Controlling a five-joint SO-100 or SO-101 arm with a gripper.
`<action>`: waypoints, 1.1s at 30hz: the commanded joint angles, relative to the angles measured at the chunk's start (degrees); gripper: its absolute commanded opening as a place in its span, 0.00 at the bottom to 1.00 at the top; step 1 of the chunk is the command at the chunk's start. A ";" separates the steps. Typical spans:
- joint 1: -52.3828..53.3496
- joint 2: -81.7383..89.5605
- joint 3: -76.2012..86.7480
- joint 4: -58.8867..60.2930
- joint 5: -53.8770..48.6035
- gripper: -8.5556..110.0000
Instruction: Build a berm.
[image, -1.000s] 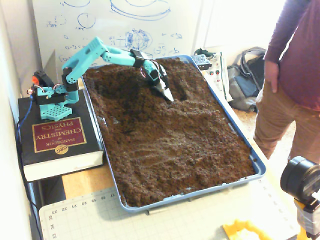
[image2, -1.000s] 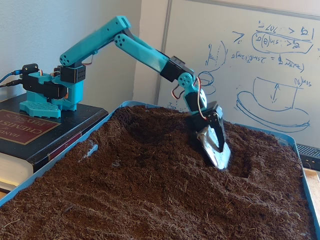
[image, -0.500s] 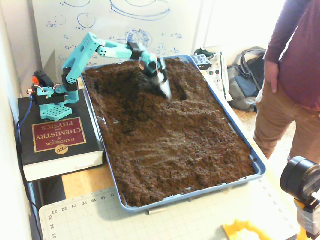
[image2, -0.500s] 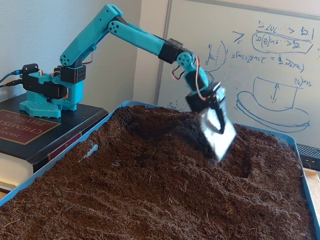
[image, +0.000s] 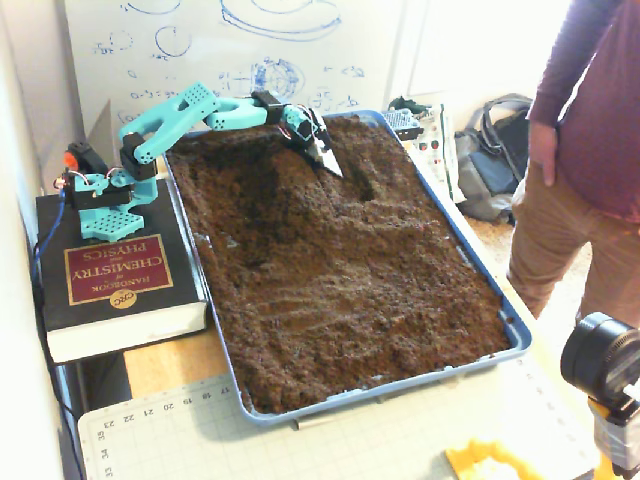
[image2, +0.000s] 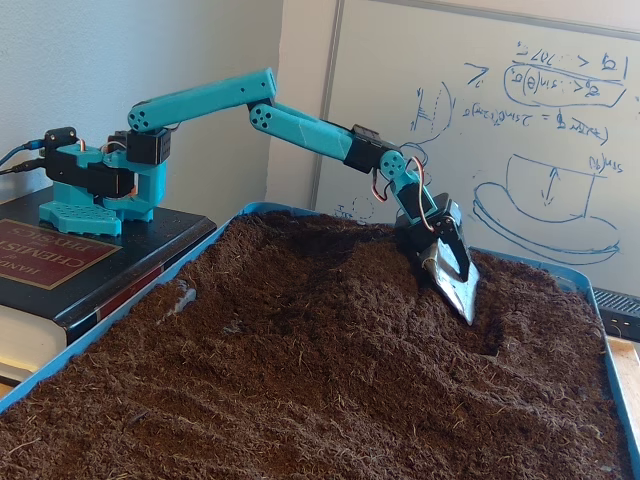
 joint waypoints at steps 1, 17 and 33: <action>-0.18 1.49 -0.62 1.41 -2.02 0.07; 0.26 31.99 42.71 5.71 -6.77 0.07; 8.88 28.48 8.53 5.27 -1.23 0.07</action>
